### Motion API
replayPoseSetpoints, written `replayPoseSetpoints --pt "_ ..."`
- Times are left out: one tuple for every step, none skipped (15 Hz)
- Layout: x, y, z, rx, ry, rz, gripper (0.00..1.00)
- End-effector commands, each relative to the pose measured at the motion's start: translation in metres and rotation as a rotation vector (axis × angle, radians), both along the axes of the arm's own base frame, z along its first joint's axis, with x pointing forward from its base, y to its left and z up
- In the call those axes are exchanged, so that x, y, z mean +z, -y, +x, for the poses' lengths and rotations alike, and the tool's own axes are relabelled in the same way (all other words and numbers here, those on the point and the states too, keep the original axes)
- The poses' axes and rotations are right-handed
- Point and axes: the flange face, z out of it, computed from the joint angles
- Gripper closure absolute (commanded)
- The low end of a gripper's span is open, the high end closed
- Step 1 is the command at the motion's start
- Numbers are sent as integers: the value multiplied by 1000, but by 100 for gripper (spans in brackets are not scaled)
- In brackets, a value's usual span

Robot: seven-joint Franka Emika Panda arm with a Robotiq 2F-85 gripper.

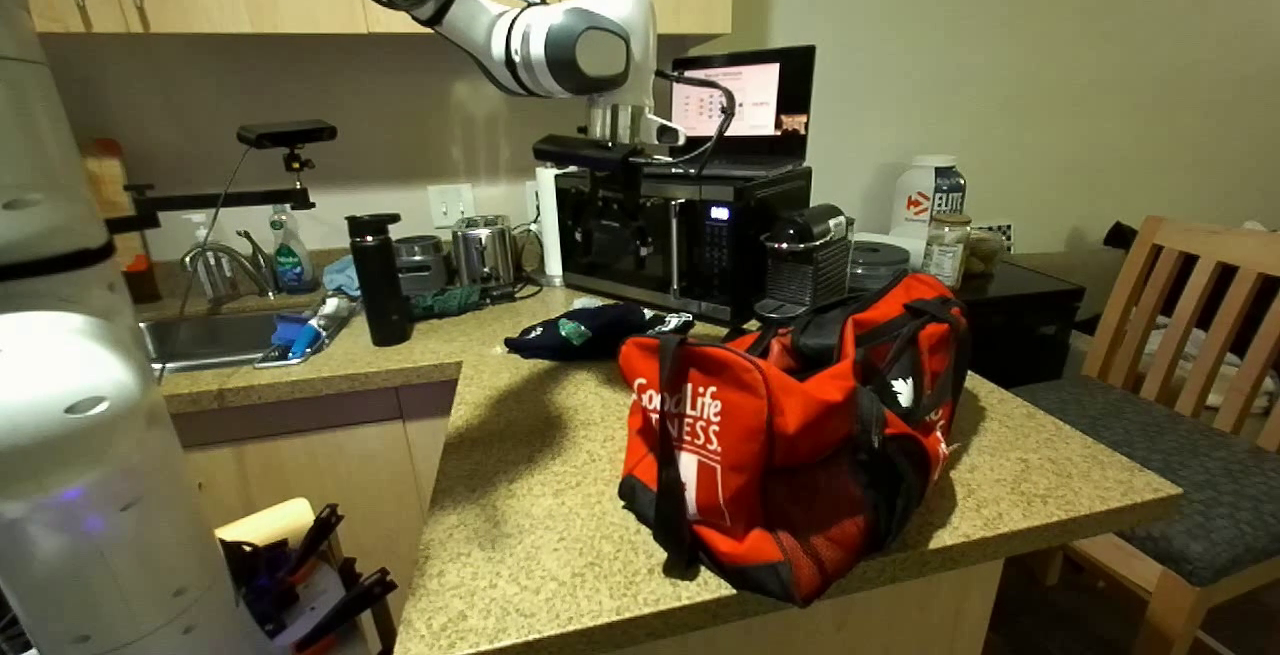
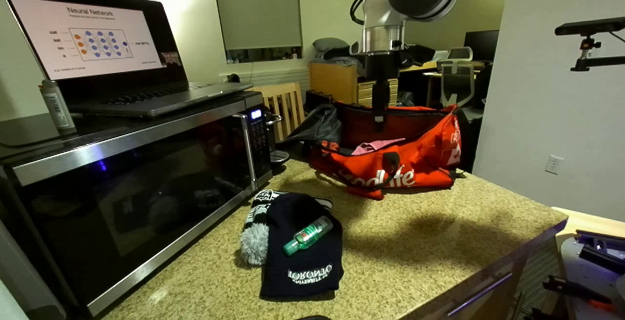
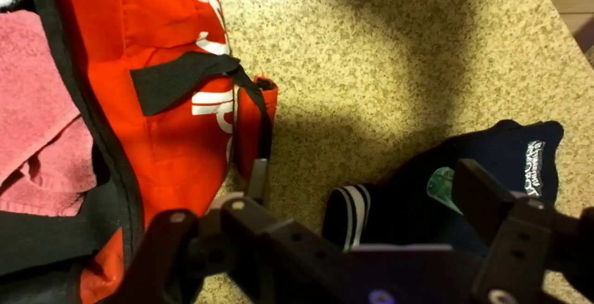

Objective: Put the pink towel inside the red bag

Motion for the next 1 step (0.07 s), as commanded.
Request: replayPoseSetpoints --pt "1 0 0 0 -1 0 0"
